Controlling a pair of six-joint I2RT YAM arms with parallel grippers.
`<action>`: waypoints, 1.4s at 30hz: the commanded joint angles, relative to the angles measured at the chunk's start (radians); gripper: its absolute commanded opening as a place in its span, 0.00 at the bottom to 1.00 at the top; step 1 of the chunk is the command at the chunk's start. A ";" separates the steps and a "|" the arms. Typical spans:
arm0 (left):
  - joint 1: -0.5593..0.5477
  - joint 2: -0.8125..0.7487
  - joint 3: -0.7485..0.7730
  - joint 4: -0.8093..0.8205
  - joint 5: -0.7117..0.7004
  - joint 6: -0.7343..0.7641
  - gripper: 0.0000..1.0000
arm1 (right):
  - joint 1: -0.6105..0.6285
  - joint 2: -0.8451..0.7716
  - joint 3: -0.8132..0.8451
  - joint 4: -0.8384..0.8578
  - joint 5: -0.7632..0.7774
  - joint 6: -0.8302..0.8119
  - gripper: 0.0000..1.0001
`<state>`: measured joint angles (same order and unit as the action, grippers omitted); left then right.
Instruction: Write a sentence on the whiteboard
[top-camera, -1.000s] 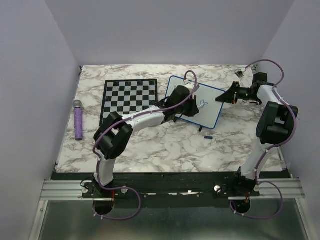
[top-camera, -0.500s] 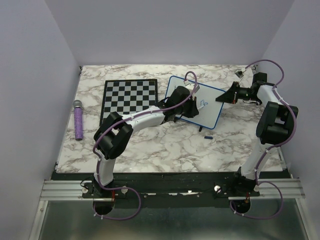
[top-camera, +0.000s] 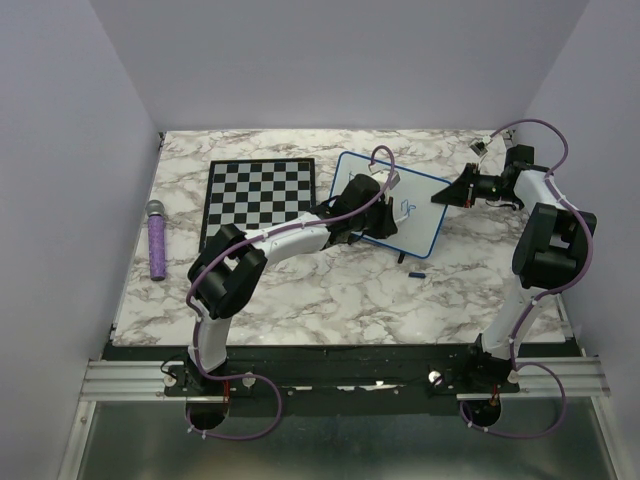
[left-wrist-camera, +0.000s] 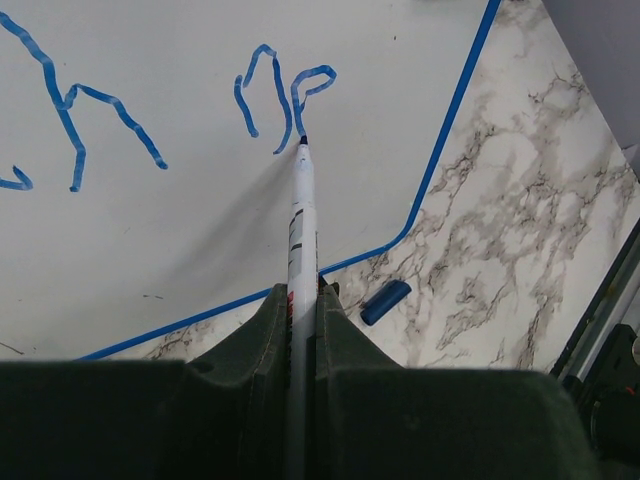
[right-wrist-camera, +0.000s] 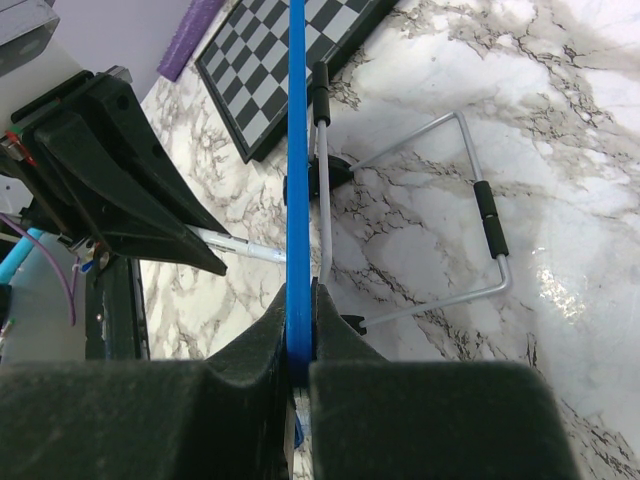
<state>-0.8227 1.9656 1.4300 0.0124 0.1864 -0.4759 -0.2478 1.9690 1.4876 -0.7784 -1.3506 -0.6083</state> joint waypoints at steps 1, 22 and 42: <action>-0.003 0.018 0.015 -0.034 0.010 0.003 0.00 | 0.015 -0.022 0.030 0.005 0.033 -0.047 0.00; -0.009 -0.002 0.066 -0.017 0.033 -0.001 0.00 | 0.015 -0.021 0.028 0.004 0.034 -0.050 0.01; -0.009 -0.218 -0.169 0.112 0.028 0.008 0.00 | 0.015 -0.027 0.028 0.004 0.038 -0.053 0.00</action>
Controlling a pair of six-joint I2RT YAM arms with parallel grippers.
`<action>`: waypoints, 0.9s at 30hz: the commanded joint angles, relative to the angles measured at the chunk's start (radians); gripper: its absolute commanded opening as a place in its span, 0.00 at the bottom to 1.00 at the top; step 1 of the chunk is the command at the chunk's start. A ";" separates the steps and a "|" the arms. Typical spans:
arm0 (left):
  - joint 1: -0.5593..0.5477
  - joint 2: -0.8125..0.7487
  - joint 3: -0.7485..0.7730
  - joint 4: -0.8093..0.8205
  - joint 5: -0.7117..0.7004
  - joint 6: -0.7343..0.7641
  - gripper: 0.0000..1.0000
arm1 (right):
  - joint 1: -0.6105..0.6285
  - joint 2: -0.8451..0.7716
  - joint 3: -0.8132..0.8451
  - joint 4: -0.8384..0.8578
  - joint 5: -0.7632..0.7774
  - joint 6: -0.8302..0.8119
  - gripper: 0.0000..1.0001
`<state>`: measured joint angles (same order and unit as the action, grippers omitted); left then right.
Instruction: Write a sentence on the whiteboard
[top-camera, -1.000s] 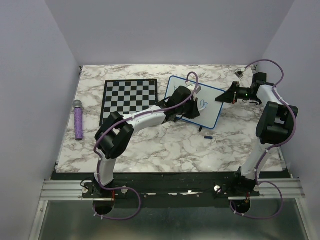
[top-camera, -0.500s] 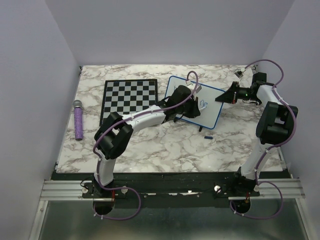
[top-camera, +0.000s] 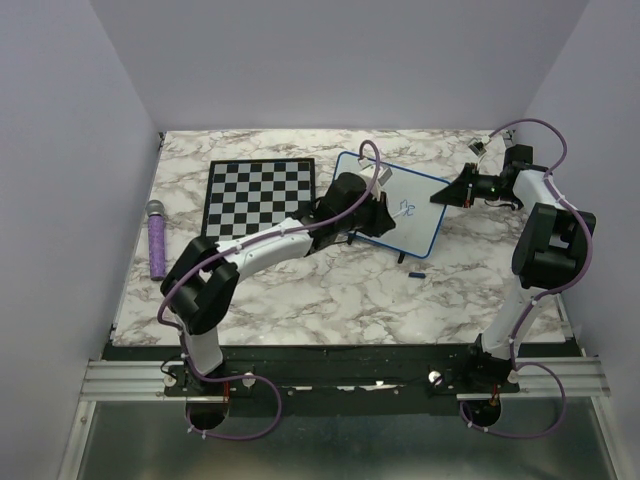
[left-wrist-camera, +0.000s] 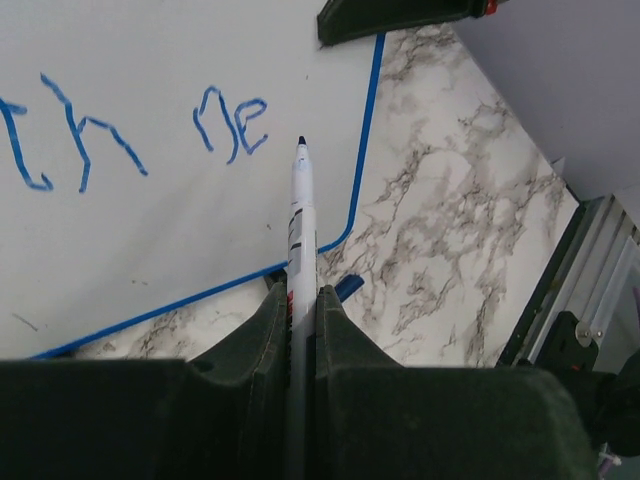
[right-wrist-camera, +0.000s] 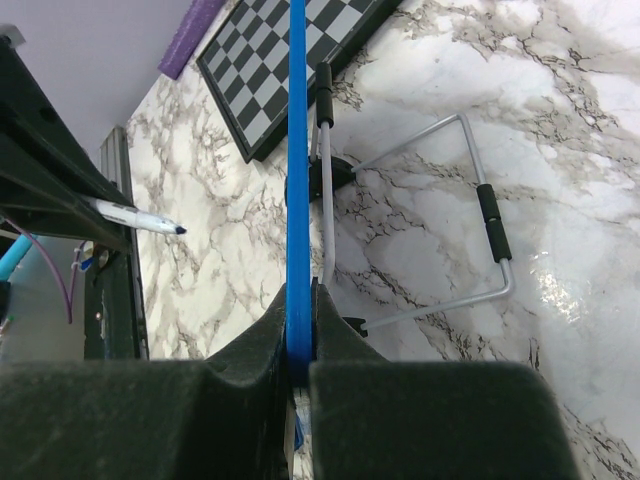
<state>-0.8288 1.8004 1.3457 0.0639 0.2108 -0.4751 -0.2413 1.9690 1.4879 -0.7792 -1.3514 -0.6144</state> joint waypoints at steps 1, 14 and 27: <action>-0.003 -0.073 -0.101 0.080 0.004 0.007 0.00 | 0.008 -0.024 0.029 0.005 0.040 -0.045 0.01; -0.003 -0.147 -0.284 0.206 -0.016 0.001 0.00 | 0.008 -0.021 0.029 0.005 0.038 -0.047 0.01; -0.007 -0.121 -0.286 0.246 -0.030 -0.013 0.00 | 0.008 -0.022 0.029 0.005 0.037 -0.048 0.00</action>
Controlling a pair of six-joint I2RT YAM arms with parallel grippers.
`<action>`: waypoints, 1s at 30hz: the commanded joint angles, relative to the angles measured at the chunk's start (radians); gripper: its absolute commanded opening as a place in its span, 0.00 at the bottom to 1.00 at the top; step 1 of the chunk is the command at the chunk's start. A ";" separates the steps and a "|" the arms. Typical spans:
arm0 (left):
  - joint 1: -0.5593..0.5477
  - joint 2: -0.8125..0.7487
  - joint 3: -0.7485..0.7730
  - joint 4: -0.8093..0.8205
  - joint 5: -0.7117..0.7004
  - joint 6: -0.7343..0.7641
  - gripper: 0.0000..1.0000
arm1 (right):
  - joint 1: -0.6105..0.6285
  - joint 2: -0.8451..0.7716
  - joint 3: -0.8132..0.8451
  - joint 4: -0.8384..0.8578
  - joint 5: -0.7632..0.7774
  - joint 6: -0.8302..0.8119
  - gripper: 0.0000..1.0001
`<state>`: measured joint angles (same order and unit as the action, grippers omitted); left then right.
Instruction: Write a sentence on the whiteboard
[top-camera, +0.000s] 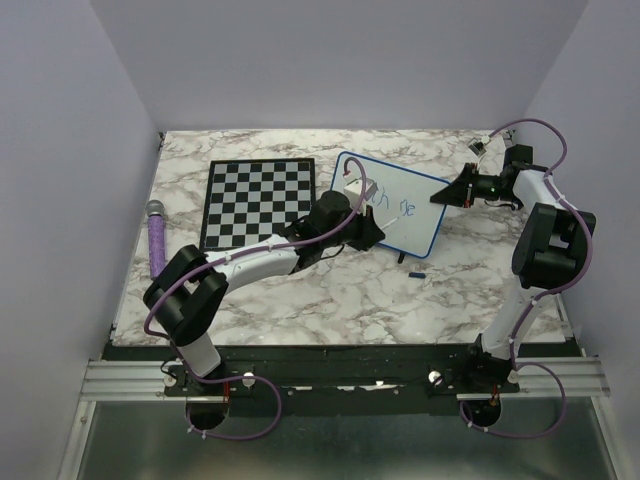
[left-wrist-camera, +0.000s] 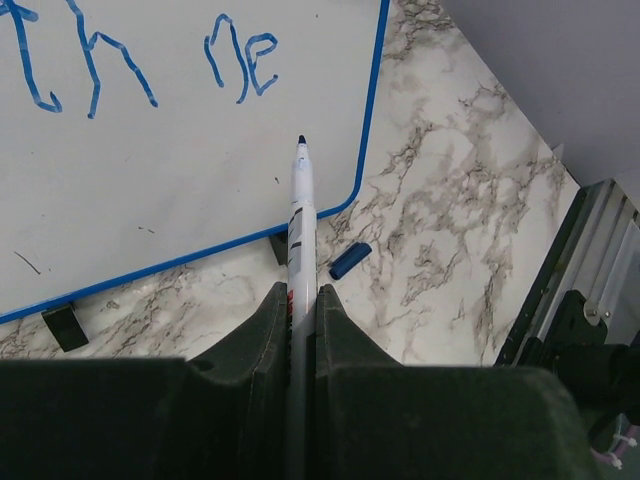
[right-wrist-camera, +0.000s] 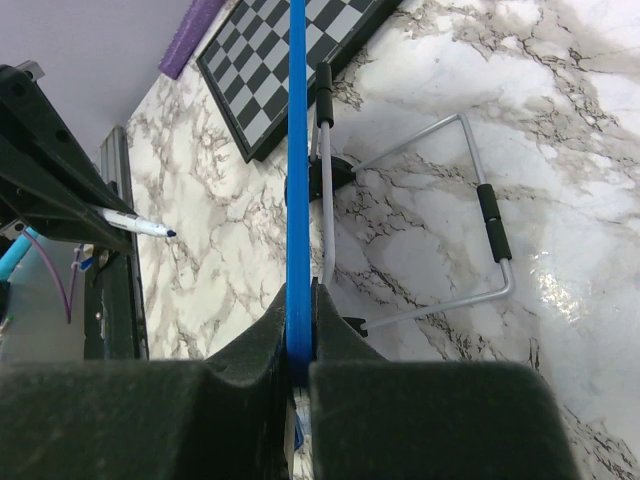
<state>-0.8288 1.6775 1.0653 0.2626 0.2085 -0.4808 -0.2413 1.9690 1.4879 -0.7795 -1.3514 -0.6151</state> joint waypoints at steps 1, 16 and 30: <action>-0.007 0.002 -0.005 0.049 -0.027 -0.007 0.00 | 0.008 -0.024 0.029 0.005 0.037 -0.048 0.01; -0.029 0.068 0.059 0.041 -0.055 -0.005 0.00 | 0.008 -0.021 0.029 0.005 0.040 -0.046 0.01; -0.046 0.244 0.308 -0.091 -0.115 -0.001 0.00 | 0.008 -0.021 0.029 0.005 0.037 -0.049 0.01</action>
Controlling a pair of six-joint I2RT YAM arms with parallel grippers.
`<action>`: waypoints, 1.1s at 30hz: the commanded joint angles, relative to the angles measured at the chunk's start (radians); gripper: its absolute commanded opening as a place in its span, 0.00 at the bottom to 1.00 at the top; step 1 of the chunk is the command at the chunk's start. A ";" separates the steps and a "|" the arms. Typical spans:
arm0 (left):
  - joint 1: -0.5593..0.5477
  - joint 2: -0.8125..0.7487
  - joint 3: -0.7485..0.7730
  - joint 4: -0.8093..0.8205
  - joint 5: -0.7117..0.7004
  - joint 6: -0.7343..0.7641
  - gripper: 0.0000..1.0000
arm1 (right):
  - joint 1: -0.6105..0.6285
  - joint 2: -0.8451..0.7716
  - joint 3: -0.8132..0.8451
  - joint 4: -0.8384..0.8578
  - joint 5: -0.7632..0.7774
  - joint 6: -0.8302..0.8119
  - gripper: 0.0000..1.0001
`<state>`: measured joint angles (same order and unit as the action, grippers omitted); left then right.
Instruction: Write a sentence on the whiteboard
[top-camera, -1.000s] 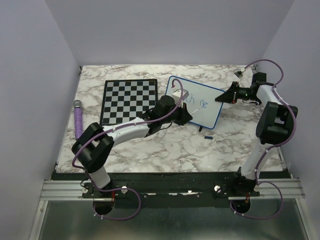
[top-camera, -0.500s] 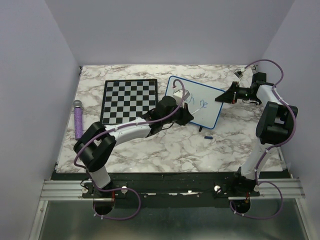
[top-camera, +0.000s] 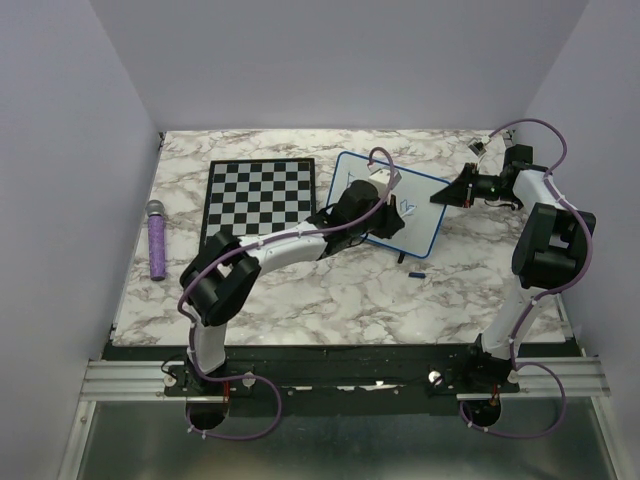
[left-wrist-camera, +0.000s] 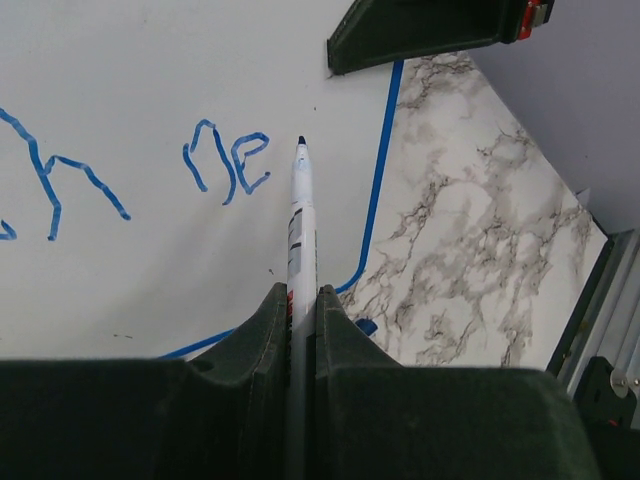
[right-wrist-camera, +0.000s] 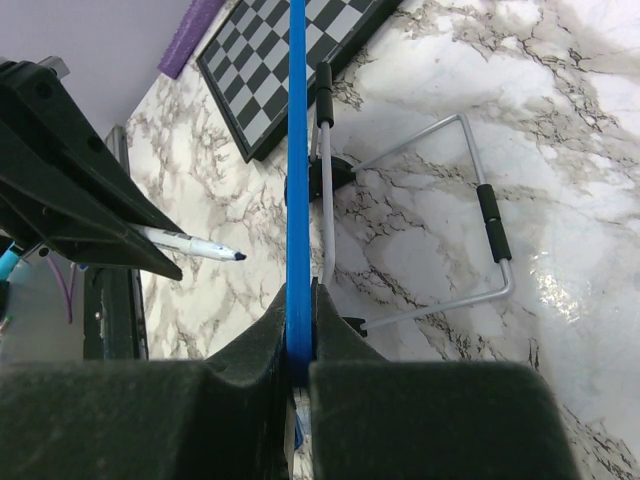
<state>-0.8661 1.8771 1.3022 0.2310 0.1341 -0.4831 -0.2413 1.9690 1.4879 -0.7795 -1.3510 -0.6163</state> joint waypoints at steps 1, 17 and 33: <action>-0.008 0.059 0.081 -0.073 -0.044 -0.002 0.00 | 0.008 -0.021 0.029 0.005 0.038 -0.046 0.01; -0.011 0.117 0.155 -0.125 -0.042 0.006 0.00 | 0.008 -0.019 0.032 0.005 0.036 -0.046 0.01; -0.010 0.137 0.180 -0.145 -0.063 0.014 0.00 | 0.008 -0.019 0.032 0.003 0.036 -0.046 0.01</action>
<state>-0.8726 1.9846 1.4521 0.1097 0.1051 -0.4812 -0.2409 1.9690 1.4971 -0.7830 -1.3506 -0.6193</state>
